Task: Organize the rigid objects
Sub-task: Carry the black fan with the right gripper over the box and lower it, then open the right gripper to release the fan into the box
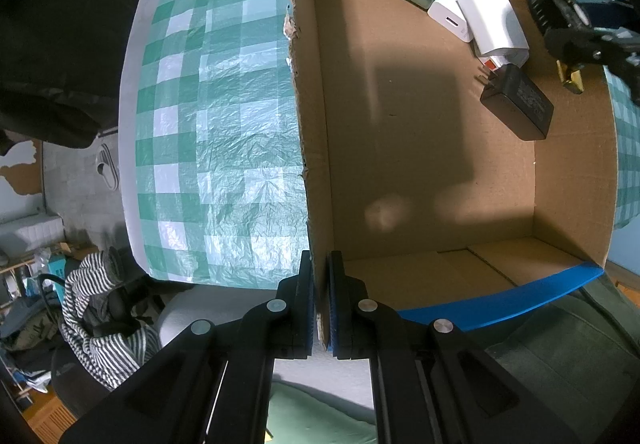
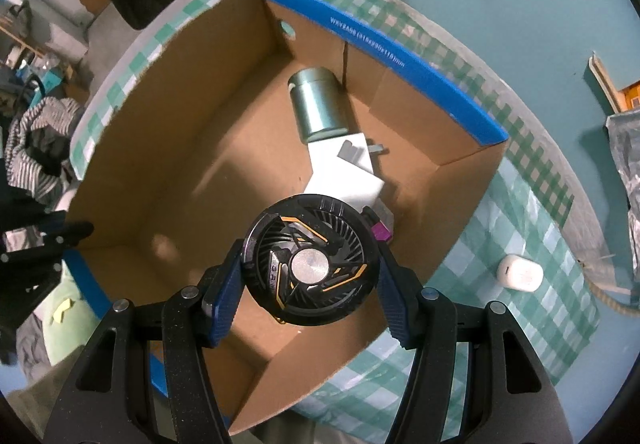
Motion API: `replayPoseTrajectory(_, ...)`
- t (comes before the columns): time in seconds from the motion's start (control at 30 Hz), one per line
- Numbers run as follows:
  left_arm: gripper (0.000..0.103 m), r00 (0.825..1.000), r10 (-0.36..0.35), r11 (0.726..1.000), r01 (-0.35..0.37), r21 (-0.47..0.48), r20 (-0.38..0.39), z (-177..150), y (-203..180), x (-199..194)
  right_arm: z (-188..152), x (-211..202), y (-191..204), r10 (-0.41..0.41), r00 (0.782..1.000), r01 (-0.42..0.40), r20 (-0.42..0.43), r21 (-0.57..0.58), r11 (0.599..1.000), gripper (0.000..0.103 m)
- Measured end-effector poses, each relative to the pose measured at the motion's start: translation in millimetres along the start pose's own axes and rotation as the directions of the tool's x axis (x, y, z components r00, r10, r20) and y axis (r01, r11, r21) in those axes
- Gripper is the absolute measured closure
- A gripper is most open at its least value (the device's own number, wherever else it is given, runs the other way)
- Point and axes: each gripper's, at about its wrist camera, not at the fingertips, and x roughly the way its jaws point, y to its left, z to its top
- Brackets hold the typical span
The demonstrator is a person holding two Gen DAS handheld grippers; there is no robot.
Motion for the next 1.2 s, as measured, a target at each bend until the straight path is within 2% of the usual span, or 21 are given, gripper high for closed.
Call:
replayPoseTrajectory(0.27,0.097,1.000,0.000,1.000,0.000,0.000,0.000,0,0,0,-5,17,3,-0.038,0.999,0.038,-0.037,-0.013,0.999,0.042)
replayPoseTrajectory(0.4,0.097,1.000,0.002,1.000,-0.002,0.002,-0.001,0,0,0,-6,11,1,-0.035,0.999,0.034,-0.014,-0.010,0.999,0.042)
replayPoseTrajectory(0.53,0.097,1.000,0.002,1.000,-0.002,0.003,-0.001,0,-1,1,-7,6,-3,-0.051,0.999,0.051,-0.007,-0.003,0.999,0.032)
replayPoseTrajectory(0.93,0.097,1.000,0.006,1.000,-0.005,0.005,-0.003,-1,-2,0,-12,-19,-15,-0.034,0.998,0.031,0.048,0.055,0.998,0.030)
replayPoseTrajectory(1.2,0.097,1.000,0.005,1.000,-0.005,0.005,-0.003,-1,-2,0,-16,-43,-42,-0.034,0.995,0.022,0.089,0.131,0.991,0.028)
